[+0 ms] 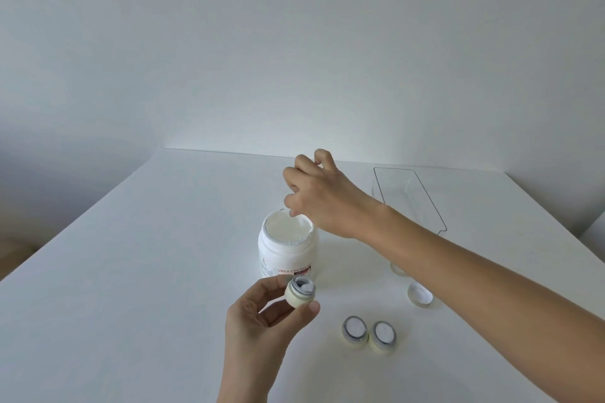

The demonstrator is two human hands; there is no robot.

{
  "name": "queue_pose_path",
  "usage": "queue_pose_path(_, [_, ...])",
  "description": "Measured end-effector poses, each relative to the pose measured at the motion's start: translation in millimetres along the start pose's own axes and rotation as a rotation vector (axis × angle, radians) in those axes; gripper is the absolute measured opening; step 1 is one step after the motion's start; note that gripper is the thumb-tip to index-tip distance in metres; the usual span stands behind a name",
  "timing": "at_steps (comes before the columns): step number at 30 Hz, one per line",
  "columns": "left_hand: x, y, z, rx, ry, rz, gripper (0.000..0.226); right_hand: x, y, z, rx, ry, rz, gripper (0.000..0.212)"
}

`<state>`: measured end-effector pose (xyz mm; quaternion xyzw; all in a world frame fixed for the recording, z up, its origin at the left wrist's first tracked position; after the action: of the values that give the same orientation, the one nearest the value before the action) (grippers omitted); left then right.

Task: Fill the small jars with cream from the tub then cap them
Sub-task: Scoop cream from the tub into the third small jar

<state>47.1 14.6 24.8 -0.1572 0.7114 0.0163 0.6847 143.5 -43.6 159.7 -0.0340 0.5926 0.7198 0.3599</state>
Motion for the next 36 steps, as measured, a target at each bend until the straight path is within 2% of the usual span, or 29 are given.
queue_pose_path(3, [0,-2,0,0.011,0.000,0.004,0.036,-1,-17,0,0.137,0.002,0.023,0.023])
queue_pose_path(7, [0,-5,0,0.025,-0.003,0.006,0.037,-13,-27,-2,0.229,-0.147,0.157,0.027])
queue_pose_path(11, [0,-4,0,0.033,-0.015,0.000,0.037,-39,-38,-14,0.276,-0.441,0.395,0.042])
queue_pose_path(16, [1,-1,1,0.014,-0.023,-0.026,0.037,-70,-54,-42,0.242,-0.816,0.712,0.036])
queue_pose_path(20, [4,1,2,-0.007,-0.014,-0.031,0.034,-75,-68,-65,0.216,-0.987,0.954,0.029])
queue_pose_path(25, [2,-1,3,-0.020,-0.013,-0.064,0.031,-74,-81,-82,0.137,-1.089,1.244,0.024])
queue_pose_path(29, [-1,-4,5,-0.006,-0.021,-0.095,0.031,-70,-79,-94,0.090,-1.108,1.365,0.026])
queue_pose_path(32, [-5,-6,7,-0.001,-0.037,-0.123,0.032,-61,-73,-103,0.086,-1.091,1.378,0.028])
queue_pose_path(36, [-7,-9,8,0.014,-0.043,-0.163,0.040,-46,-61,-112,0.114,-1.061,1.277,0.029])
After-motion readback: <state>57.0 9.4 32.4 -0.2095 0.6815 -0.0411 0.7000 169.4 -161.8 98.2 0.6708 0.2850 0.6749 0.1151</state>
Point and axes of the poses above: each hand's wrist, its own z-axis towards the middle knuckle, its own y-axis out of the back of the hand, x = y × z, the point moved 9 cm from there along z, towards the middle knuckle, and after that the axes turned 4 degrees about y, right-handed, at the moved point
